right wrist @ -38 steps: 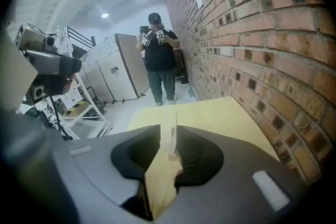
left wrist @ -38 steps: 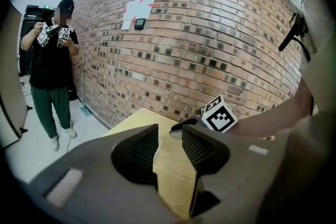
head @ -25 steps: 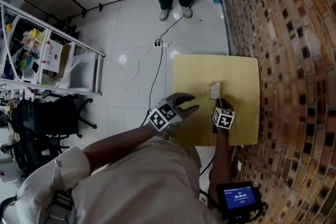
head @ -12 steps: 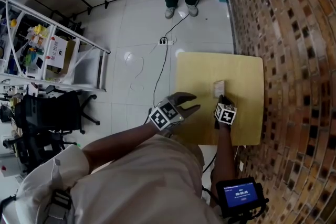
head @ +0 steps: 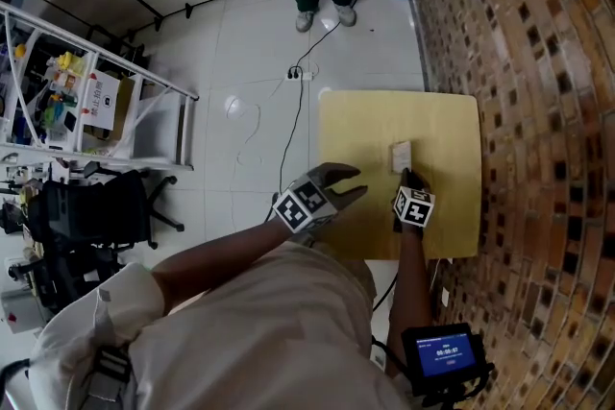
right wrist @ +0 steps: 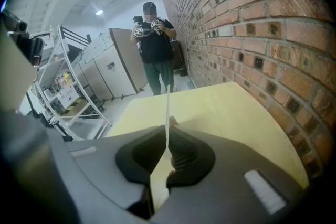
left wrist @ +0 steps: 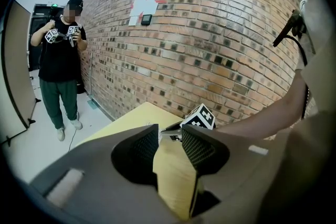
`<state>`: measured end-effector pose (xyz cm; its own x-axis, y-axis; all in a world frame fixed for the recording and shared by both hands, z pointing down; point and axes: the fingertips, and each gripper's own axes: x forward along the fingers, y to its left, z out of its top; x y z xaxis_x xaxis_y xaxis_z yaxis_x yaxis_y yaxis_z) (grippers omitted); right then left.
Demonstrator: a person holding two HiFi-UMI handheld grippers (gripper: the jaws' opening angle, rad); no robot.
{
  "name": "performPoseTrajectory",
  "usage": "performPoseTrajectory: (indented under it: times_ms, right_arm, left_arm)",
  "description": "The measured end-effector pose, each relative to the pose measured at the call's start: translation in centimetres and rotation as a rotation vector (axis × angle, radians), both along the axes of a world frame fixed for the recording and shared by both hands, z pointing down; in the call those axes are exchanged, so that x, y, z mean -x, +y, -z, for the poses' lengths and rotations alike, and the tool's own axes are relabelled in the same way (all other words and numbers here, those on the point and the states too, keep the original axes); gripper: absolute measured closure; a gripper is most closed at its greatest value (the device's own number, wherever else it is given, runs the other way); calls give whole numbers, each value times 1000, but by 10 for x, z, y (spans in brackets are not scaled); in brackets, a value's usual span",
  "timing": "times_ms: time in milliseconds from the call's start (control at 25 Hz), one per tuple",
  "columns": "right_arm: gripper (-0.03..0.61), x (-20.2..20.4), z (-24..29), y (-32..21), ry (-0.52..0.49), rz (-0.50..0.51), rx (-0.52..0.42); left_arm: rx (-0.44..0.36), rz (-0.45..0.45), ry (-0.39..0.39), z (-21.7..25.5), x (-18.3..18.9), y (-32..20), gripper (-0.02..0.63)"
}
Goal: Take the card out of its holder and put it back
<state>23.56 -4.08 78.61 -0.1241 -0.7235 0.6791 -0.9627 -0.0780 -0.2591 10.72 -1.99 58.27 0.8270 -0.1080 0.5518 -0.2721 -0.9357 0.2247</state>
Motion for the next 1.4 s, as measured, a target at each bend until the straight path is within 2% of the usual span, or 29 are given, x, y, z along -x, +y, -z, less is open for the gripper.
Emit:
performPoseTrajectory:
  times_ms: [400,840,1160,1400]
  right_arm:
    - [565,-18,51,8,-6,-51,-67]
    - [563,-48,157,19,33,-40,-191]
    - [565,-71,235,38,80,-46,-271]
    - [565,-90,240,64,108,-88,-266]
  left_arm:
    - [-11,-23,26,6,-18,-2,457]
    - [-28,-28,105,23,-46,-7,466]
    - [-74,59,190,63,-44,-50,477]
    - [-112,129,195,69,-28,-79,482]
